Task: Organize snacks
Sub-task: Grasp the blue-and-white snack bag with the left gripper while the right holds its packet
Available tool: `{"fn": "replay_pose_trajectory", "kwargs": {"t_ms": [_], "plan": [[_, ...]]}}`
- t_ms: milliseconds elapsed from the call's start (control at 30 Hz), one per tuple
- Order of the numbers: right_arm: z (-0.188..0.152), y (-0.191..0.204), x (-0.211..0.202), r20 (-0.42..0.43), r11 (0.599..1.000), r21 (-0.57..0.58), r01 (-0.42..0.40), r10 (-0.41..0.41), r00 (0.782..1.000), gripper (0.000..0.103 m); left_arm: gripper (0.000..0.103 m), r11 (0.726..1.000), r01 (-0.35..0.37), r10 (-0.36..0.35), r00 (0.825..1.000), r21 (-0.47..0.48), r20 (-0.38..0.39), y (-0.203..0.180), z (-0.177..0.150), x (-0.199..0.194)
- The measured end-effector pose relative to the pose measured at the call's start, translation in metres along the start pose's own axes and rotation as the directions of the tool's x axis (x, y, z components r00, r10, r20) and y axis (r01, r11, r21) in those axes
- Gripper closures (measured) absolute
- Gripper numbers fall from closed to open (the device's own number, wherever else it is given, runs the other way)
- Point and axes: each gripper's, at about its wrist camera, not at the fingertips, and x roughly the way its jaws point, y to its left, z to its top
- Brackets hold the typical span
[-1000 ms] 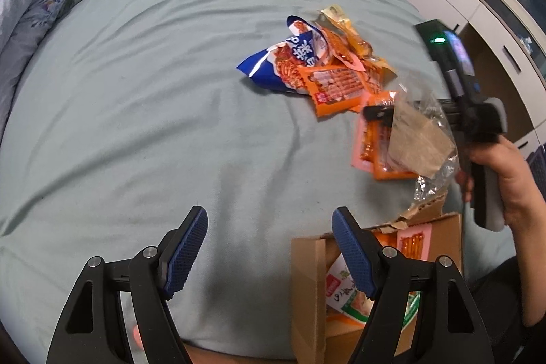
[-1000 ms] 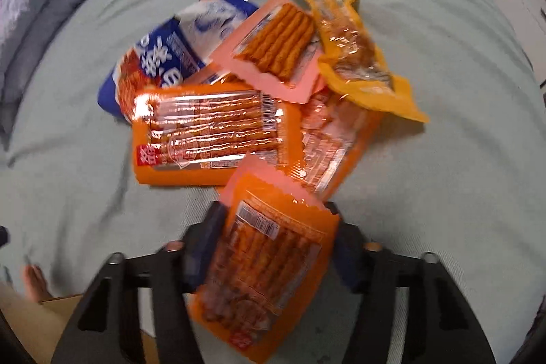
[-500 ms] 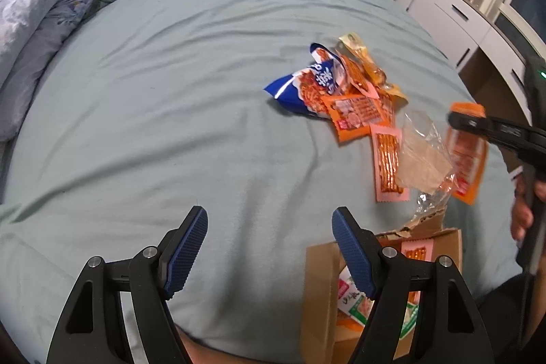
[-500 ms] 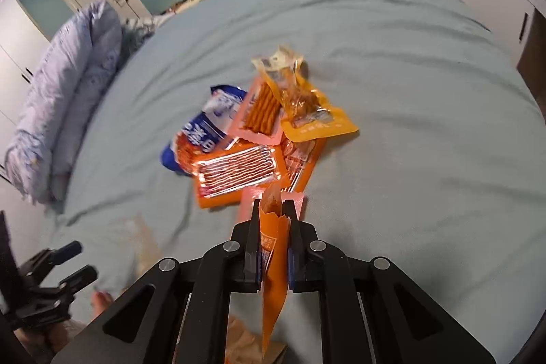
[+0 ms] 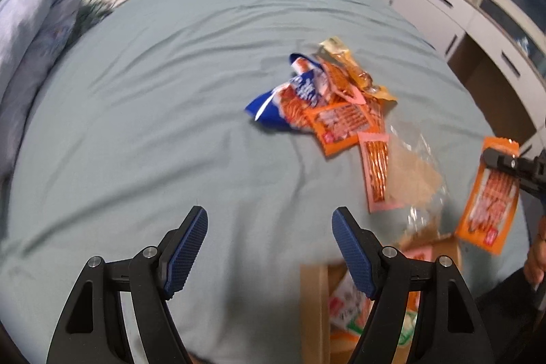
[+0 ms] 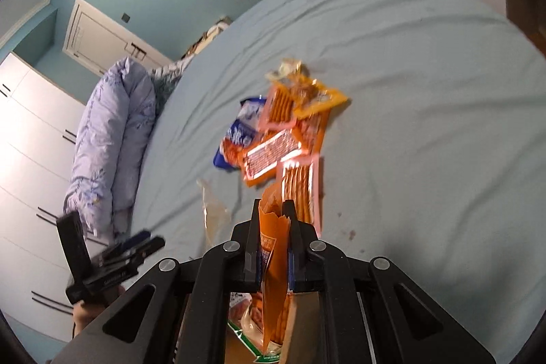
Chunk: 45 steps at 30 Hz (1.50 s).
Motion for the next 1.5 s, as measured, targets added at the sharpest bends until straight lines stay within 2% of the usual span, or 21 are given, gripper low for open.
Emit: {"fn": "replay_pose_trajectory", "kwargs": {"t_ms": [100,333,467,567,600,667,700,733,767,833,867,933,1000,1133,1200,1333,1433,1500], "plan": [[0.005,0.005,0.016,-0.039,1.0,-0.019,-0.014,0.013,0.999,0.095,0.026,0.999,0.008,-0.008,1.0,0.046,0.015,-0.013,0.03,0.017],[0.015,0.007,0.03,-0.075,0.999,-0.045,-0.024,0.02,0.997,0.095,0.025,0.994,-0.019,0.024,0.999,0.104,-0.049,-0.043,0.108,0.098],[0.02,-0.003,0.033,-0.081,0.999,-0.014,-0.038,0.037,0.996,0.095,0.025,0.99,-0.029,0.046,0.992,0.136,-0.12,-0.057,0.133,0.149],[0.025,-0.012,0.035,-0.082,0.999,0.011,-0.032,0.033,0.996,0.095,0.025,0.98,-0.073,0.103,0.982,0.183,-0.159,-0.066,0.137,0.178],[0.026,-0.014,0.036,-0.085,0.999,0.012,-0.03,0.031,0.996,0.095,0.029,0.98,-0.065,0.095,0.984,0.187,-0.153,-0.065,0.136,0.182],[0.025,-0.016,0.036,-0.089,0.999,0.017,-0.031,0.033,0.996,0.095,0.043,0.985,0.007,0.023,0.986,0.174,-0.166,-0.061,0.134,0.187],[0.026,-0.015,0.035,-0.091,0.999,0.016,-0.032,0.034,0.995,0.095,0.054,0.988,0.069,-0.044,0.983,0.139,-0.179,-0.055,0.133,0.186],[0.025,-0.014,0.034,-0.091,0.999,0.013,-0.031,0.032,0.995,0.095,0.059,0.989,0.083,-0.06,0.982,0.122,-0.179,-0.052,0.133,0.185],[0.025,-0.013,0.035,-0.091,1.0,0.01,-0.03,0.03,0.995,0.095,0.062,0.989,0.095,-0.074,0.982,0.111,-0.176,-0.05,0.132,0.182],[0.025,-0.011,0.033,-0.091,1.0,0.01,-0.03,0.031,0.995,0.095,0.083,0.988,0.128,-0.112,0.98,0.087,-0.167,-0.045,0.128,0.172],[0.025,-0.011,0.032,-0.089,1.0,0.011,-0.028,0.029,0.996,0.095,0.087,0.987,0.143,-0.132,0.981,0.071,-0.139,-0.041,0.125,0.163],[0.024,-0.011,0.03,-0.084,1.0,0.012,-0.022,0.023,0.996,0.095,0.09,0.988,0.144,-0.139,0.987,0.06,-0.082,-0.034,0.121,0.145],[0.023,-0.011,0.029,-0.077,1.0,0.01,-0.005,0.006,0.997,0.095,0.09,0.993,0.111,-0.11,0.993,0.046,-0.035,-0.025,0.117,0.124],[0.019,-0.01,0.026,-0.058,1.0,0.003,0.031,-0.031,0.998,0.095,0.09,0.995,0.068,-0.064,0.996,-0.079,0.061,0.016,0.104,0.067],[0.017,-0.008,0.022,-0.045,0.999,-0.002,0.039,-0.04,0.998,0.095,0.09,0.991,0.065,-0.051,0.991,-0.113,0.124,0.03,0.091,0.035],[0.015,-0.006,0.018,-0.017,0.998,-0.009,0.055,-0.055,0.998,0.095,0.09,0.992,0.083,-0.06,0.975,-0.099,0.215,0.044,0.054,-0.028],[0.011,-0.006,0.013,0.007,0.997,-0.001,0.08,-0.08,0.997,0.095,0.09,0.972,0.212,-0.176,0.945,-0.103,0.276,0.049,0.012,-0.069],[0.007,-0.005,0.008,0.029,0.995,-0.001,0.101,-0.101,0.994,0.095,0.09,0.953,0.285,-0.244,0.923,-0.103,0.297,0.046,-0.014,-0.082]]}}
